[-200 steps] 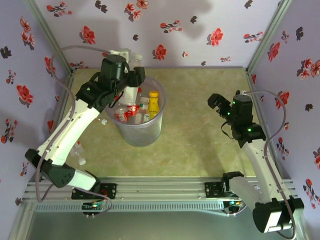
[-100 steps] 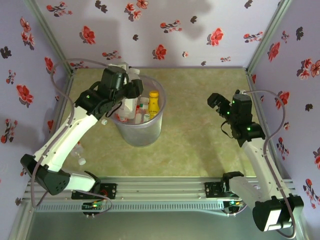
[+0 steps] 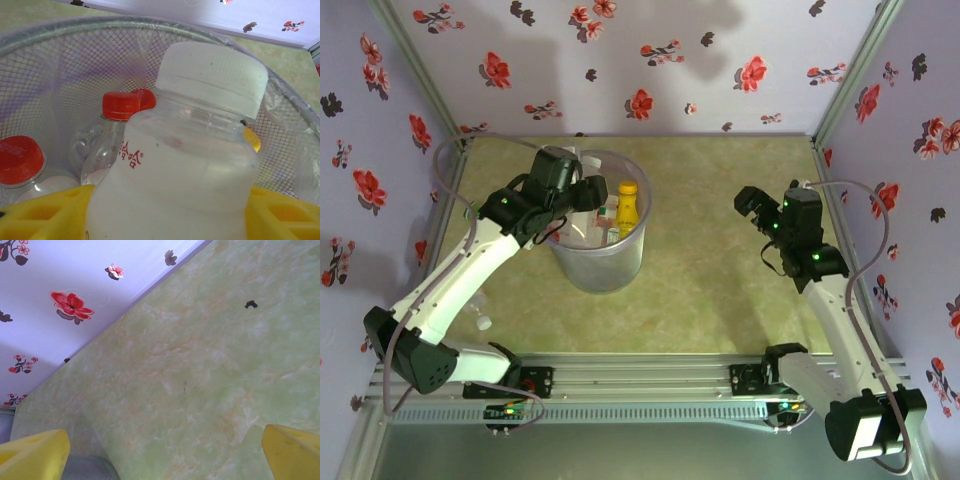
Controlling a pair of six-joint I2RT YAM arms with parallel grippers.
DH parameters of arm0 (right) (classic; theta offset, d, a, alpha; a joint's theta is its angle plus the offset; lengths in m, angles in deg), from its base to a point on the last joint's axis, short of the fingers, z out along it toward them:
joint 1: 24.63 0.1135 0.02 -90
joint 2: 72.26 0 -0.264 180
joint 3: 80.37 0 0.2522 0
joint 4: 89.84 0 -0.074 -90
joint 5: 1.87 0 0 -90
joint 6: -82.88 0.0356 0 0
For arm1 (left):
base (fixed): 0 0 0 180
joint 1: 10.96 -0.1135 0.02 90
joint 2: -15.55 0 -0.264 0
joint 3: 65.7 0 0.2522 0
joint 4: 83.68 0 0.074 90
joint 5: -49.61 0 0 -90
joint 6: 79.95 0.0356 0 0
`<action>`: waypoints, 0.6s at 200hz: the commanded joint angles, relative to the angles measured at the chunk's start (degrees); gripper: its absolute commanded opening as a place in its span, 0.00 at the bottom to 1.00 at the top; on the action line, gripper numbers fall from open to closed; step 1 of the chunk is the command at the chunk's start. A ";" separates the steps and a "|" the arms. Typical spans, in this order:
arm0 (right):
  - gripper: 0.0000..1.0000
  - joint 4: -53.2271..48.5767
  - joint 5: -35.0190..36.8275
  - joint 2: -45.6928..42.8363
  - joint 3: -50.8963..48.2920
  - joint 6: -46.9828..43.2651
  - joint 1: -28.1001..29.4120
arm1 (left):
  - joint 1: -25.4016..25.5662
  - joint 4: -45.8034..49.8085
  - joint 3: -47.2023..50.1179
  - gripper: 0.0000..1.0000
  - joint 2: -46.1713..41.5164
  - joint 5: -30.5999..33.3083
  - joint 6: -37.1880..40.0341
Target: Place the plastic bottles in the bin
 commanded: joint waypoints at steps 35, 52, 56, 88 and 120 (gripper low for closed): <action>0.99 2.21 0.22 -0.29 -0.61 0.62 -0.30 | -0.56 0.35 -2.97 0.95 -0.77 -0.48 2.26; 0.99 2.36 0.14 -0.23 -0.78 0.67 -0.31 | -1.09 0.14 -4.03 0.96 -0.74 -0.39 3.22; 0.99 2.37 0.09 -0.20 -0.85 0.74 -0.32 | -1.18 0.01 -4.14 0.96 -0.72 -0.39 3.40; 0.99 2.29 0.09 -0.27 -0.92 0.76 -0.30 | -1.31 0.17 -4.05 0.77 0.49 -0.39 3.77; 0.99 2.18 0.31 -0.16 -0.87 0.57 -0.30 | -1.31 -0.23 -0.86 0.60 0.35 -0.33 2.48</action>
